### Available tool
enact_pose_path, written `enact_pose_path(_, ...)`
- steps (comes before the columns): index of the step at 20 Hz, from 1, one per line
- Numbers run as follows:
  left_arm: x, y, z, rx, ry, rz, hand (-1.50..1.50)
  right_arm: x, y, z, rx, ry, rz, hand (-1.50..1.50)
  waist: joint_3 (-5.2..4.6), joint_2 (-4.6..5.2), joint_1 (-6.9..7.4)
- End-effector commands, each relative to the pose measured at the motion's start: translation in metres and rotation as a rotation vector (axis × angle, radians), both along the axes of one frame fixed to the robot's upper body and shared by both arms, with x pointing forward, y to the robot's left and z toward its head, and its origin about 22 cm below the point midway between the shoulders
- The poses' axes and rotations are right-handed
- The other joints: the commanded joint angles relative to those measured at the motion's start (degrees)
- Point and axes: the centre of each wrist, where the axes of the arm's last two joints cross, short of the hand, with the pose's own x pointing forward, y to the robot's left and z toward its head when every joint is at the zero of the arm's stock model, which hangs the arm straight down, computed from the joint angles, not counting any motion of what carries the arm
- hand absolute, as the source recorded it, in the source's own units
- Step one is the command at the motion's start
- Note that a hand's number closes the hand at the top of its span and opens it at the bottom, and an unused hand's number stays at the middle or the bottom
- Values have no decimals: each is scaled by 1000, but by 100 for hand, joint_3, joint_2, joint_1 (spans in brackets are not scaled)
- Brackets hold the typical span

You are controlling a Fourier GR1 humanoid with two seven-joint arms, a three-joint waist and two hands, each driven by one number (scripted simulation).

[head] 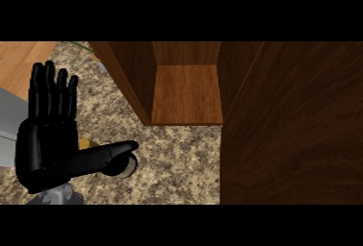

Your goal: Pick up the wine, place it into the cabinet and close the cabinet

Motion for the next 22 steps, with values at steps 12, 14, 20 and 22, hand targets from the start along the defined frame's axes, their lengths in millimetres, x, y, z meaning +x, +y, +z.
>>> enact_pose_path(12, 3, -50, 15, -37, 26, 6, -150, -6, -13, 21, -11, 24, 8, -150, 3, 3, 34)
enact_pose_path(14, 2, -39, 24, -13, 22, 16, -150, 0, -6, 29, 6, 27, 27, -150, 2, 2, 51)
enact_pose_path(20, -12, -44, 11, -32, 17, 26, -150, -11, -4, 38, -14, 14, 41, -150, 1, 1, 41)
enact_pose_path(22, -4, -44, 10, -16, 47, 53, -150, -7, 1, 28, 19, 44, 33, -150, 1, 3, 41)
